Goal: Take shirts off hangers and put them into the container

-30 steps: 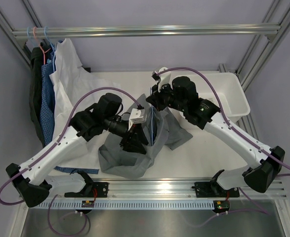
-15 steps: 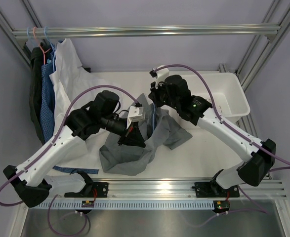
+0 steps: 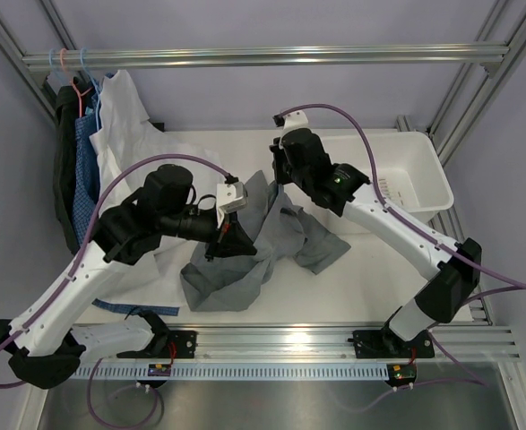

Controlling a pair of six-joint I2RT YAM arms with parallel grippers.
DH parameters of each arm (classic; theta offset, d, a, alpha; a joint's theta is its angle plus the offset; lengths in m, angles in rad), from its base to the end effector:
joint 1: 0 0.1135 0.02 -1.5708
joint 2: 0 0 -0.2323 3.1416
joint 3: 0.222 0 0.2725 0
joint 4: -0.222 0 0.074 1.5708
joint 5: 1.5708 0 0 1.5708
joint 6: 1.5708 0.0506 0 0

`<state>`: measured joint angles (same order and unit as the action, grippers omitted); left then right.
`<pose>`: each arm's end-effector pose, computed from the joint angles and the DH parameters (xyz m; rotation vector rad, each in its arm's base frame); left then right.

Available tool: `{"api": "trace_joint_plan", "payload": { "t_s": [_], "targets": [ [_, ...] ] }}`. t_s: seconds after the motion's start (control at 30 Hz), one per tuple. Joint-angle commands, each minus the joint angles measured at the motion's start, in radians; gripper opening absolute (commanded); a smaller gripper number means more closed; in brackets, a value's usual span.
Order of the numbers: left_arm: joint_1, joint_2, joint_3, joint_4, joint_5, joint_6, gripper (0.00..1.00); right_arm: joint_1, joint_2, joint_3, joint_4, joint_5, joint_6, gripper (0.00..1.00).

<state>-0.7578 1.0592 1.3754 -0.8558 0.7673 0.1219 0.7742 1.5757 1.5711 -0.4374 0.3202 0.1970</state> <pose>0.1465 -0.1870 0.3990 1.3336 1.7016 -1.1815 0.2954 0.2665 0.3524 -0.3716 1.9669 0.3040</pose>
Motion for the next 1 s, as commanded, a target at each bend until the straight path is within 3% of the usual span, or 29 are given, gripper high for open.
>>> {"api": "trace_joint_plan", "payload": {
  "t_s": [0.0,0.3,0.47,0.57,0.77,0.97],
  "targets": [
    [-0.026,-0.042,0.013,0.055,0.044,-0.093,0.00,-0.007,0.032,0.066,-0.004,0.092,0.039,0.00],
    [-0.037,-0.152,-0.159,0.023,-0.097,-0.108,0.00,-0.007,0.055,0.174,-0.129,0.180,0.101,0.00],
    [-0.037,-0.194,-0.197,0.053,-0.183,-0.151,0.00,-0.007,0.046,0.141,-0.130,0.197,0.121,0.00],
    [-0.037,-0.196,-0.162,0.105,-0.229,-0.186,0.00,-0.006,0.047,0.103,-0.123,0.218,0.133,0.00],
    [-0.037,-0.143,-0.020,0.195,-0.155,-0.257,0.00,-0.007,0.112,0.113,-0.150,0.241,0.177,0.00],
    [-0.037,-0.128,0.001,0.230,-0.115,-0.278,0.01,-0.006,0.156,0.147,-0.158,0.255,0.182,0.00]
  ]
}}
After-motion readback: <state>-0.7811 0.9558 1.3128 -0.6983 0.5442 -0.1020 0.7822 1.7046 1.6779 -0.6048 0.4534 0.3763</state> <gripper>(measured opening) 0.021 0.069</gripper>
